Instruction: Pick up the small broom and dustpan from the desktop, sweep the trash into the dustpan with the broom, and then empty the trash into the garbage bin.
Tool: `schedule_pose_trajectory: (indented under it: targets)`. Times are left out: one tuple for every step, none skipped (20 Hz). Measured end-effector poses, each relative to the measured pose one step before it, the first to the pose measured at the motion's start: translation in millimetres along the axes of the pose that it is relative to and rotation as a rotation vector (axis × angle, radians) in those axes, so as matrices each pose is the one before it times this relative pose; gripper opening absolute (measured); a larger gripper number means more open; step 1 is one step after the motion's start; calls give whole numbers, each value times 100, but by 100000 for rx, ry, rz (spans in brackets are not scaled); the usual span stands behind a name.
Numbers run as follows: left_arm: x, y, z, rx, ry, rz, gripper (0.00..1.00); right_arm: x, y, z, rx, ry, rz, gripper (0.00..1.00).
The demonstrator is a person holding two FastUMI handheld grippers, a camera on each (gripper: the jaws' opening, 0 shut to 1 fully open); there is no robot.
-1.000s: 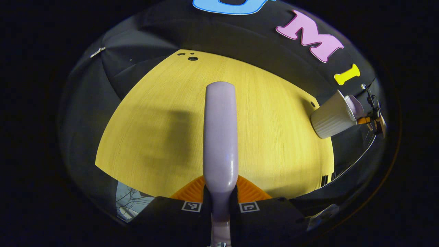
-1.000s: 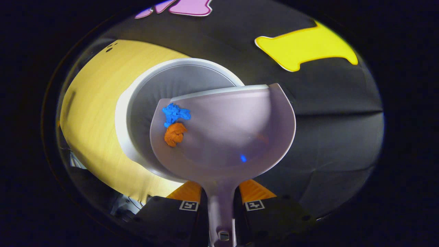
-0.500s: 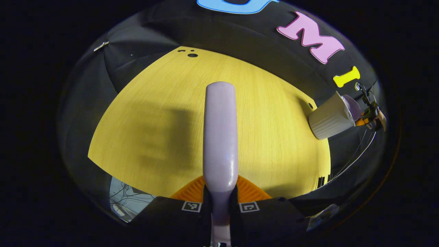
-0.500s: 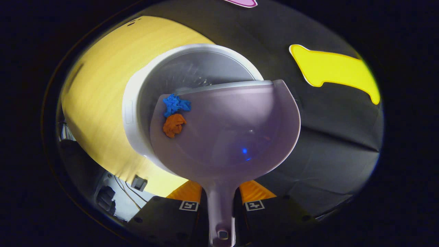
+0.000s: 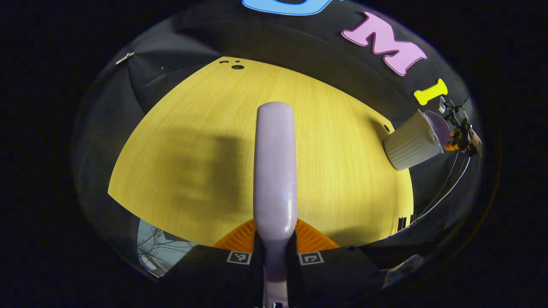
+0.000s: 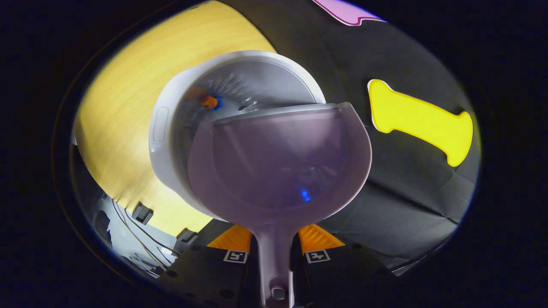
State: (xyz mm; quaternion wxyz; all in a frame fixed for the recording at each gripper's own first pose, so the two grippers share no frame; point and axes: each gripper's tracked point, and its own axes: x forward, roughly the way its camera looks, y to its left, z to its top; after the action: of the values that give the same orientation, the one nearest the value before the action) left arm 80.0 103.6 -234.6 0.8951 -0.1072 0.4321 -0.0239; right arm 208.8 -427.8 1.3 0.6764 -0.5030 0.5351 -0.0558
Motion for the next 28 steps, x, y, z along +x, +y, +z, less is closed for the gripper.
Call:
schedule_pose_trajectory:
  targets:
    - [-64, 134, 53, 967, -78, 547, 26, -77, -62, -338, 1314, 5, -86, 34]
    - [-87, -38, 88, 436, -316, 322, 25, -167, -86, -341, 2002, -506, 6, 34]
    - [-170, 144, 359, 390, -862, 782, 27, -91, -218, -109, 2620, -997, 401, 34]
    - [-75, 312, 484, 952, -2098, 1667, 25, -242, -189, -142, 3887, -1269, 388, 34]
    - [-209, 183, 664, 1568, -2674, 1396, 26, -335, -93, -303, 4390, -1915, 85, 34]
    - [-381, -159, 455, 790, -1736, 250, 26, -281, -374, -77, 4411, -2320, -200, 38]
    - [-254, -188, 531, 350, -1555, -211, 25, -208, -330, -217, 4272, -1892, -241, 34]
    - [-185, -247, 425, 98, -1170, -642, 26, -335, -241, -328, 4238, -1387, -134, 34]
    - [-154, -236, 425, 66, -956, -454, 25, -349, -266, -328, 4112, -1365, 431, 34]
    - [-29, -51, 263, 109, -947, -182, 25, -397, -173, -339, 4273, -1635, 561, 34]
    - [-84, -50, 261, -119, -739, -101, 25, -361, -260, -353, 4816, -1880, 213, 34]
    - [-97, -122, 215, -465, -879, -289, 26, -413, -129, -385, 5160, -1437, 224, 38]
    - [-71, -181, 195, -749, -737, -555, 26, -335, -167, -459, 5626, -1502, 27, 34]
    - [-91, -174, 69, -871, -747, -387, 25, -331, -83, -323, 5630, -2460, 564, 34]
    - [-21, -128, 35, -1169, -350, -762, 27, -70, -78, -165, 6262, -2161, 826, 34]
    - [-41, -393, -48, -1383, 543, -1120, 26, -305, 4, -272, 6308, -1815, 1086, 34]
    - [-92, -302, -74, 639, 130, -430, 27, -512, -20, -528, 5844, -1520, 766, 34]
    - [78, -167, 27, 2379, -321, -395, 26, -541, -100, -604, 4449, -1136, 447, 34]
    - [-4, -108, 164, 2478, -218, 367, 25, -888, -198, -569, 3243, -1259, -462, 34]
    - [-36, -267, 233, 1876, -489, 183, 26, -621, 150, -201, 2608, -1694, -112, 34]
    - [26, -401, 229, 1585, -343, -316, 26, -506, 399, -524, 2939, -1870, 858, 34]
    - [36, -551, 38, 1429, -259, 20, 26, -645, 413, -570, 3810, -1539, 1351, 34]
    - [72, -351, 84, 1355, -440, -8, 26, -1012, 610, -788, 4127, -1463, 1700, 34]
    - [193, -501, -3, 900, 0, -1025, 25, -1155, 723, -722, 3672, -1362, 1818, 34]
    - [83, -694, -160, 459, 515, -1725, 25, -1160, 619, -560, 3065, -1373, 1665, 34]
    - [189, -473, -174, 783, 379, -1067, 26, -1046, 923, -524, 2486, -1582, 2086, 34]
    - [186, -293, -275, 1255, 471, -720, 25, -890, 1149, -460, 1740, -1323, 3404, 34]
    - [191, -257, -446, 1195, 820, -515, 26, -868, 1387, -617, 1803, -1303, 4181, 34]
